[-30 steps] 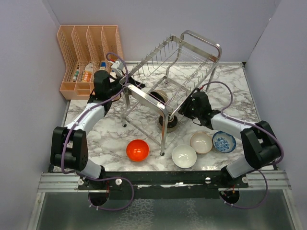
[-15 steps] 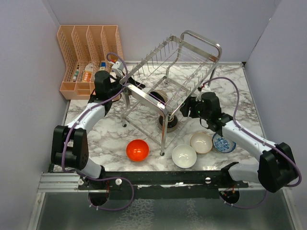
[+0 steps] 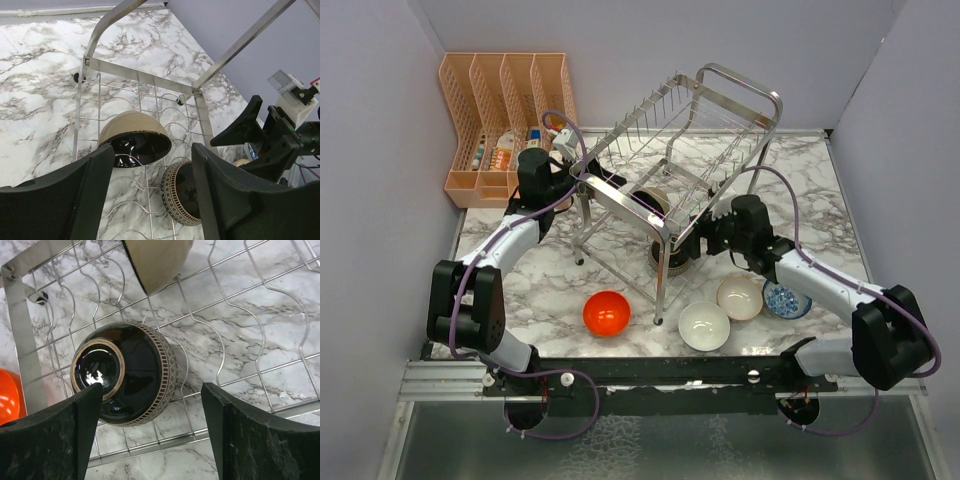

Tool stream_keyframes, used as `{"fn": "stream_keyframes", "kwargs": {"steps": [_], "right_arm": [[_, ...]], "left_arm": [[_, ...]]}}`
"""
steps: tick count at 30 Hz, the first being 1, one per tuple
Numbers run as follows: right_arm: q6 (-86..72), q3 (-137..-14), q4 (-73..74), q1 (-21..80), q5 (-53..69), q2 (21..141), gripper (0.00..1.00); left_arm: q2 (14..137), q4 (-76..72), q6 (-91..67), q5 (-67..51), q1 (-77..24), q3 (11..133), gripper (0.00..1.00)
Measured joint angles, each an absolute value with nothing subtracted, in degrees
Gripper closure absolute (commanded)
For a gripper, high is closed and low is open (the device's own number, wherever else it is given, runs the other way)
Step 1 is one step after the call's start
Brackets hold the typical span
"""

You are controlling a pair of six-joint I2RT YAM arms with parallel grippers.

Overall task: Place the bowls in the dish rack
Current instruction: Move the bowl to the dish rack.

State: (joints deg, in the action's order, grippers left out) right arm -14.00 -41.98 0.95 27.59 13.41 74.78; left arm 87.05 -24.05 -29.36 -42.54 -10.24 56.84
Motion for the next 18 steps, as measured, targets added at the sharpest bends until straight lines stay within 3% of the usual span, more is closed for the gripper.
{"fn": "stream_keyframes", "kwargs": {"steps": [9,18], "right_arm": [[-12.21,-42.13,-0.54,29.28,14.37,76.84,0.2],[-13.32,-42.28,-1.63,29.69,4.71,77.71,0.2]], "left_arm": [[87.35,-23.94,-29.19,-41.8,-10.24,56.77,0.29],[87.35,-23.94,-29.15,-41.58,-10.24,56.77,0.29]]}}
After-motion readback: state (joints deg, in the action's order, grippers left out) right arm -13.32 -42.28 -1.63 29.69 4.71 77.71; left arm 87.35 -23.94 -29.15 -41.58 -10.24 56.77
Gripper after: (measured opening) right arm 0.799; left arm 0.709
